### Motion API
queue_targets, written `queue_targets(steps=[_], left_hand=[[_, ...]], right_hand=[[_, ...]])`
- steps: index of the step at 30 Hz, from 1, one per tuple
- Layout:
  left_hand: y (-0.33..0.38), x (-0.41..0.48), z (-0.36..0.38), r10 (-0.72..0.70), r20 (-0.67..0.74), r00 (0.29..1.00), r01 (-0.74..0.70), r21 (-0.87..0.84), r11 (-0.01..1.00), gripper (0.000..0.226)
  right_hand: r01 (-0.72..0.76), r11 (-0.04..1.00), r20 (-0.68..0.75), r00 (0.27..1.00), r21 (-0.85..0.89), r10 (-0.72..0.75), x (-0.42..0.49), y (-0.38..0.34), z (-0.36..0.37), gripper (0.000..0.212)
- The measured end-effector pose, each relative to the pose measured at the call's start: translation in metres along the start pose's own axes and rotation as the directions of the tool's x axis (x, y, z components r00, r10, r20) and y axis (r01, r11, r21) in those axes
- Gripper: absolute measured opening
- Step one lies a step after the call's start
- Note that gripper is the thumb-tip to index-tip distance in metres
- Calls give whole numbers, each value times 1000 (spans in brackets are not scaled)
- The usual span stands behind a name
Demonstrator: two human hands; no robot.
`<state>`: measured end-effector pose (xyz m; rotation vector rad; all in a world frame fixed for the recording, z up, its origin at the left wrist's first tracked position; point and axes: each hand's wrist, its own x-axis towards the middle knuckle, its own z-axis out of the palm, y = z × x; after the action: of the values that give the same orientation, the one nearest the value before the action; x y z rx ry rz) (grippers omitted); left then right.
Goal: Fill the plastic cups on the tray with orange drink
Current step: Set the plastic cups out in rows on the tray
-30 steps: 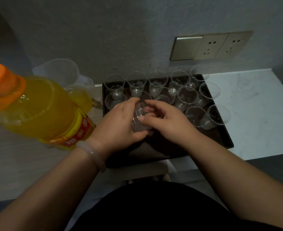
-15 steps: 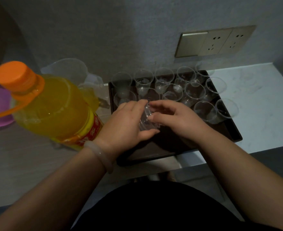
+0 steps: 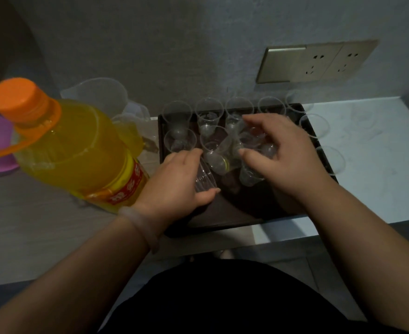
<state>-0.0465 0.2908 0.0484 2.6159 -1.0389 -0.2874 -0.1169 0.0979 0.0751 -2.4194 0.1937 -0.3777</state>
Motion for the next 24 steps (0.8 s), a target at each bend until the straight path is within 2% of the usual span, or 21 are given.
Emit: queue_targets(steps=[6, 10, 17, 24], left_hand=[[-3, -3, 5, -30, 17, 999, 30, 0, 1000, 89], [-2, -4, 3, -12, 53, 998, 12, 3, 1000, 89], [-7, -7, 0, 11, 62, 998, -11, 5, 1000, 87], [-14, -5, -1, 12, 56, 998, -12, -12, 1000, 86]], right_hand=[[91, 985, 252, 966, -149, -51, 4, 8, 11, 67], [78, 968, 366, 931, -239, 16, 4, 6, 19, 74], [190, 873, 348, 937, -450, -24, 3, 8, 35, 72], [170, 872, 310, 951, -459, -22, 0, 18, 44, 68]])
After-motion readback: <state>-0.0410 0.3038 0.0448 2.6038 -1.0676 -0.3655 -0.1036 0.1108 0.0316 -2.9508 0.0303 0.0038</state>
